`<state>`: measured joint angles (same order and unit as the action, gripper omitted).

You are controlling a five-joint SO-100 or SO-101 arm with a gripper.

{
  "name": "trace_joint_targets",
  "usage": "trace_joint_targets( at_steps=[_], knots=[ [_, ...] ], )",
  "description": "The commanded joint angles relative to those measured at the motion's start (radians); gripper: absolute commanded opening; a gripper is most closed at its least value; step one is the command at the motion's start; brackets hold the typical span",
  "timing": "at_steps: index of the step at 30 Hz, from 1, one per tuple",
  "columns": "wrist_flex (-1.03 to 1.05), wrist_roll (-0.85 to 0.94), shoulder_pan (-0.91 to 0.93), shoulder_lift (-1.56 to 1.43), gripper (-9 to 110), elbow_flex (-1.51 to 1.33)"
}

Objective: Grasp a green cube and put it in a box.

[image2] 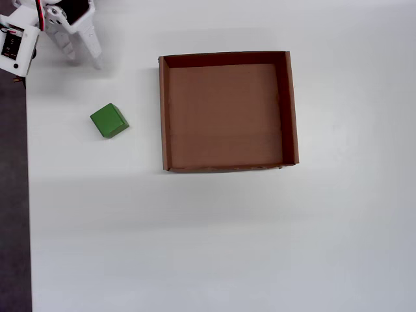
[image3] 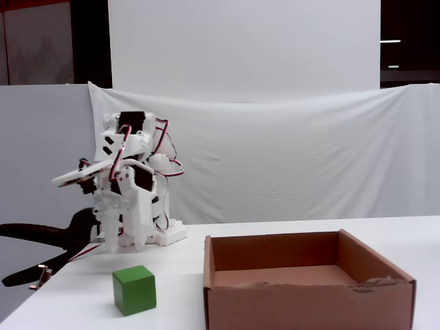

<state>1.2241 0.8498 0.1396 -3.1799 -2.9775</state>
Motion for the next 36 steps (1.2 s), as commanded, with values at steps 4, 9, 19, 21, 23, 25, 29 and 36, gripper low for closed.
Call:
trace_joint_targets(
  at_steps=[4,9,19,21,23,25,29,36],
  knots=[
    [-0.005,-0.025,-0.002,-0.005,21,0.005],
    [-0.052,-0.031,0.029,0.011,21,0.008],
    [-0.489,0.316,0.12,0.324,21,0.051],
    [-0.492,0.36,0.121,0.434,21,0.132],
    [-0.445,0.383,0.12,0.546,21,0.236],
    [-0.38,0.411,0.107,0.657,21,0.341],
    [-0.333,0.413,0.08,0.848,21,0.497],
    [-0.336,0.417,0.046,1.078,26,0.643]
  ],
)
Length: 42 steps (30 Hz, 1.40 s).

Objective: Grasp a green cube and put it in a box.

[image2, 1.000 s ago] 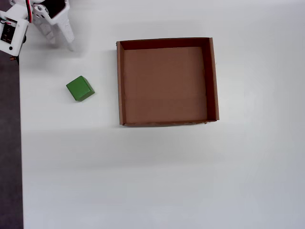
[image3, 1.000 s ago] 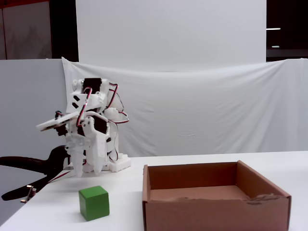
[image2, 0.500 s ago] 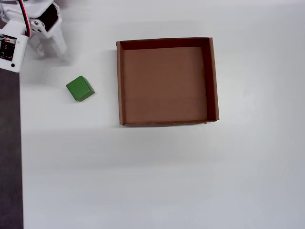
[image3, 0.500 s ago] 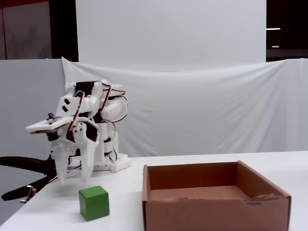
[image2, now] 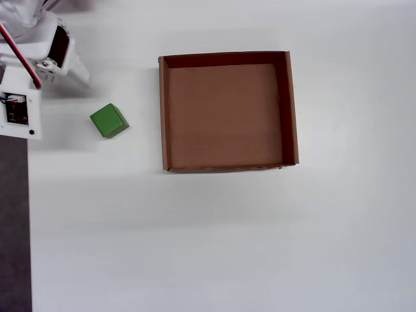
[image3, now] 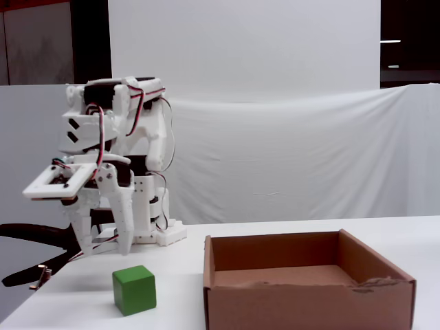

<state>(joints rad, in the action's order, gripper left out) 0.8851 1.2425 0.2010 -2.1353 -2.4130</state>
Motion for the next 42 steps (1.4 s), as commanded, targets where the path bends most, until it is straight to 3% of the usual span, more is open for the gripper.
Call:
trace_joint_targets(
  at_steps=[1,13,42],
  knots=[
    [0.011,0.026,-0.021,0.057,28,0.097],
    [0.184,0.107,-0.095,0.224,31,0.284],
    [0.014,0.19,-0.158,0.453,31,0.482]
  ],
)
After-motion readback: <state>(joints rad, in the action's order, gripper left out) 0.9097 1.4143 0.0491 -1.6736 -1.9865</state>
